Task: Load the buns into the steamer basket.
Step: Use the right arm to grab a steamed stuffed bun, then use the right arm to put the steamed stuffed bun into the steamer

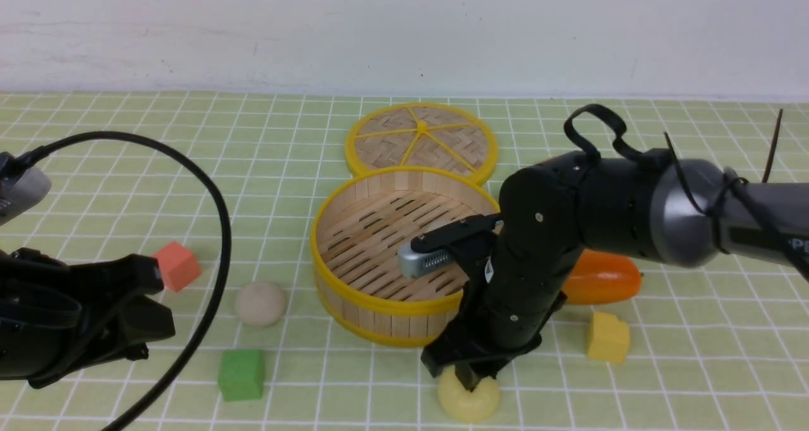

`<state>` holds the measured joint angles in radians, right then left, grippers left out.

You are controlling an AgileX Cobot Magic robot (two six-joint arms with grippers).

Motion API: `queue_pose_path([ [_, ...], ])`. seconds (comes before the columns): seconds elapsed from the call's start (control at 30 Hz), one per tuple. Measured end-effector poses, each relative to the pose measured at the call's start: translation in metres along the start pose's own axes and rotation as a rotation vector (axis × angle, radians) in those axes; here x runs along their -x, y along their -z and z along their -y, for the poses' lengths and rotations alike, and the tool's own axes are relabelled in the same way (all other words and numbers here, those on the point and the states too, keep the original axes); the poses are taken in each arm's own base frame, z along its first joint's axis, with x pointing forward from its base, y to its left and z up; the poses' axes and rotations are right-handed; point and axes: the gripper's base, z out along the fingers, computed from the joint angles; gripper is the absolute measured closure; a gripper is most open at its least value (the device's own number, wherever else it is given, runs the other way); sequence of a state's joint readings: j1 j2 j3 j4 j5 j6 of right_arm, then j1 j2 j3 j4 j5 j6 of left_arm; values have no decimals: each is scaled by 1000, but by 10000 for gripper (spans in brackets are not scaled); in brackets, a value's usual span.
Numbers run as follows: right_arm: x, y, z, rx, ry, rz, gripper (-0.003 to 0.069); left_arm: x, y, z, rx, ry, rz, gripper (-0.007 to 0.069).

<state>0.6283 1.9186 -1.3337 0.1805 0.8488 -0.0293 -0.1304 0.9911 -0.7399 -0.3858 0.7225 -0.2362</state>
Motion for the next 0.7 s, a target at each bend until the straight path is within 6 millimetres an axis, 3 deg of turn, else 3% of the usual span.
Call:
queue_pose_path([
  [0.17,-1,-1,0,0,0,-8,540,0,0,0,1,-1,0,386],
  [0.27,-1,1,0,2,-1,-12,650,0,0,0,1,-1,0,386],
  [0.4,-1,13,-3,10,1,-1,662,0,0,0,1,-1,0,386],
  [0.57,19,64,-12,27,27,133,662,0,0,0,0,-1,1,386],
  [0.7,38,89,-16,25,46,253,662,0,0,0,0,-1,1,386],
])
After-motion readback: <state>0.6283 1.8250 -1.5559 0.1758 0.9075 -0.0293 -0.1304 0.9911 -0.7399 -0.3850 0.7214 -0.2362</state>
